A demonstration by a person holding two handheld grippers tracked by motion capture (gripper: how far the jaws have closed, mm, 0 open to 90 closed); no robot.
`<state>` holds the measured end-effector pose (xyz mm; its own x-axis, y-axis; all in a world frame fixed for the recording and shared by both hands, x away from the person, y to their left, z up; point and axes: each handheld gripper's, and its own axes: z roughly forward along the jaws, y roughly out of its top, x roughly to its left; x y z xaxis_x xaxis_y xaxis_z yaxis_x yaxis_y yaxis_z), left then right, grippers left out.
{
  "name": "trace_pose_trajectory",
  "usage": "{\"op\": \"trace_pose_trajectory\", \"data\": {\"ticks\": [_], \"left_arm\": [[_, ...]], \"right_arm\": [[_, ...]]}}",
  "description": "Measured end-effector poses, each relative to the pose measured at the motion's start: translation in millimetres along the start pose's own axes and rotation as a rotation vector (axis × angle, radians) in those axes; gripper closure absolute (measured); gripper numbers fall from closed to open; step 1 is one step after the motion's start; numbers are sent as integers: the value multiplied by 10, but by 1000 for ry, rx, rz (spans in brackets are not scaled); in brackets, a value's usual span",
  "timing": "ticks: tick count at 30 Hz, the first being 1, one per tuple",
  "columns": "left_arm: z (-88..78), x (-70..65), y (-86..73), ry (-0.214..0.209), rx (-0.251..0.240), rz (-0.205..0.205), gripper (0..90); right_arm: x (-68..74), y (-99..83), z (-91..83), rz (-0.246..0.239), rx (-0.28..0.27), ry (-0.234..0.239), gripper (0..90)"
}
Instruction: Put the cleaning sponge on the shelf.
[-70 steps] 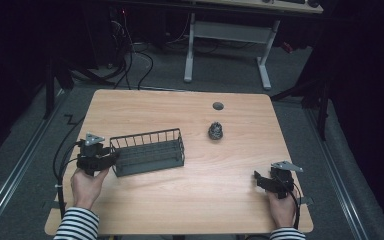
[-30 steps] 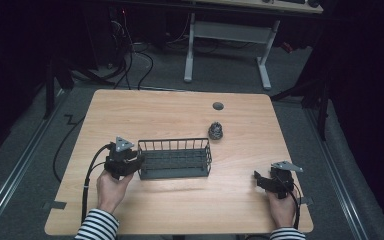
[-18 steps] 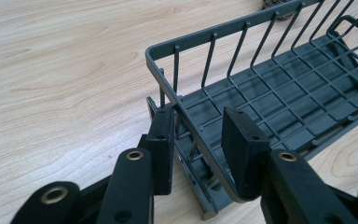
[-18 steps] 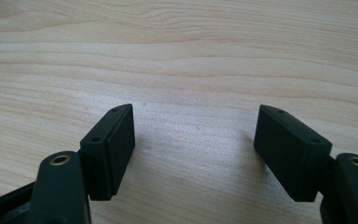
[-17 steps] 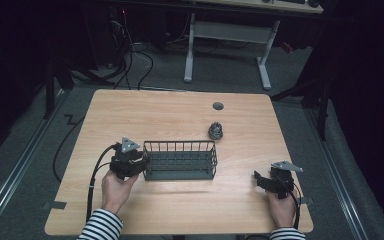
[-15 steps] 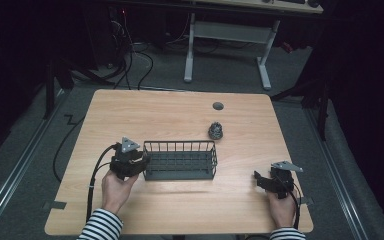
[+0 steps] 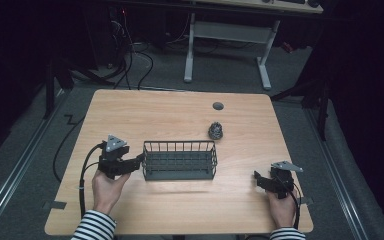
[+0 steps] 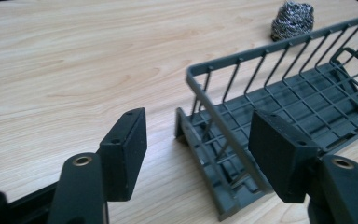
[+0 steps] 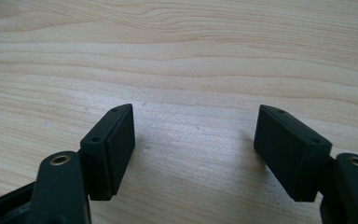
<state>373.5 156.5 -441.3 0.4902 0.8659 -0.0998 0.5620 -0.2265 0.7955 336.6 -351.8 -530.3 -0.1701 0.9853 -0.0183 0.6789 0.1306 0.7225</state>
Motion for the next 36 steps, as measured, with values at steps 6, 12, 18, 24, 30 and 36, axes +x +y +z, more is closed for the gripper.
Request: {"op": "trace_pose_trajectory", "data": {"ticks": [6, 12, 18, 24, 30, 36], "left_arm": [[-107, 161, -79, 15, -8, -17, 385], [-156, 297, -205, 43, 4, -42, 381], [-167, 440, -375, 67, 7, -89, 369], [-125, 563, -549, 106, 29, -123, 361], [-69, 655, -680, 135, 41, -156, 355], [-29, 720, -766, 168, 44, -177, 349]], "right_arm": [[0, 0, 0, 0, 0, 0, 292], [0, 0, 0, 0, 0, 0, 293], [1, 0, 0, 0, 0, 0, 293], [1, 0, 0, 0, 0, 0, 293], [1, 0, 0, 0, 0, 0, 293], [1, 0, 0, 0, 0, 1, 295]]}}
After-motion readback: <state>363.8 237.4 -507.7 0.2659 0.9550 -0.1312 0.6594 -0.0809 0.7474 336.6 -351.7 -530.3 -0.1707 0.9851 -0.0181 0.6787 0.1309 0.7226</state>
